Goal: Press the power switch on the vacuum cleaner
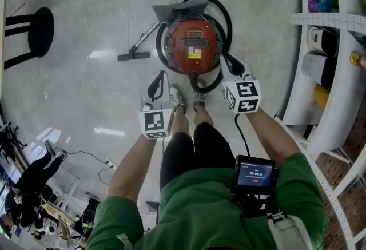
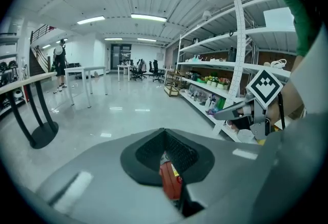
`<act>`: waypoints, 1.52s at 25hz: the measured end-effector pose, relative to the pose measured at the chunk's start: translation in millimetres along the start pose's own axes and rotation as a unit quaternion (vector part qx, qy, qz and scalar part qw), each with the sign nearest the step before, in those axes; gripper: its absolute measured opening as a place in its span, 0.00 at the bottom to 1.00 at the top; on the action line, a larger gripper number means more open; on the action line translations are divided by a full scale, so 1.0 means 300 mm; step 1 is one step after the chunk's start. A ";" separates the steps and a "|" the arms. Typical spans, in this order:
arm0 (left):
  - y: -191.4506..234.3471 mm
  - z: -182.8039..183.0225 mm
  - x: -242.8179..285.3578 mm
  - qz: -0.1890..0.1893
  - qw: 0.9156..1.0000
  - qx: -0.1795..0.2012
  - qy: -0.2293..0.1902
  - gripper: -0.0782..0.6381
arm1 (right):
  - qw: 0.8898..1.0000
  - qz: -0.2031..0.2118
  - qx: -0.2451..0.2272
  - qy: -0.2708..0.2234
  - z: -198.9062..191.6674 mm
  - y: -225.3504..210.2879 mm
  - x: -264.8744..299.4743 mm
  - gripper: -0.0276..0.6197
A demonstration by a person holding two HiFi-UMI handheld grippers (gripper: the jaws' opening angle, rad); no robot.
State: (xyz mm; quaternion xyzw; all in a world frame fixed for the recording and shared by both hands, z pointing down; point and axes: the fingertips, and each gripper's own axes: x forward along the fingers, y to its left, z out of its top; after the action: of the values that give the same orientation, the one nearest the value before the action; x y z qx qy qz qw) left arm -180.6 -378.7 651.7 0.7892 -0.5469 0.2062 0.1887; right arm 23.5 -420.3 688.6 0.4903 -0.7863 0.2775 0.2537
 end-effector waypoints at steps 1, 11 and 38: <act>-0.001 0.032 -0.028 0.001 1.000 0.001 -0.008 0.12 | 1.000 -0.001 -0.001 -0.009 0.036 0.002 -0.030 0.12; -0.005 0.288 -0.273 0.030 0.996 -0.003 -0.082 0.12 | 0.995 0.012 -0.018 -0.097 0.322 0.104 -0.324 0.12; -0.178 0.520 -0.953 0.017 0.971 0.002 -0.240 0.12 | 0.967 -0.016 -0.011 -0.255 0.302 0.493 -1.099 0.05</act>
State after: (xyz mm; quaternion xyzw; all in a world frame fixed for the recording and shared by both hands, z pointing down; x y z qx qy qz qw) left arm -202.3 -218.0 364.1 0.8064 -0.5893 0.0147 0.0469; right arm 5.9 -220.4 374.6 0.5542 -0.8203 0.1304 0.0543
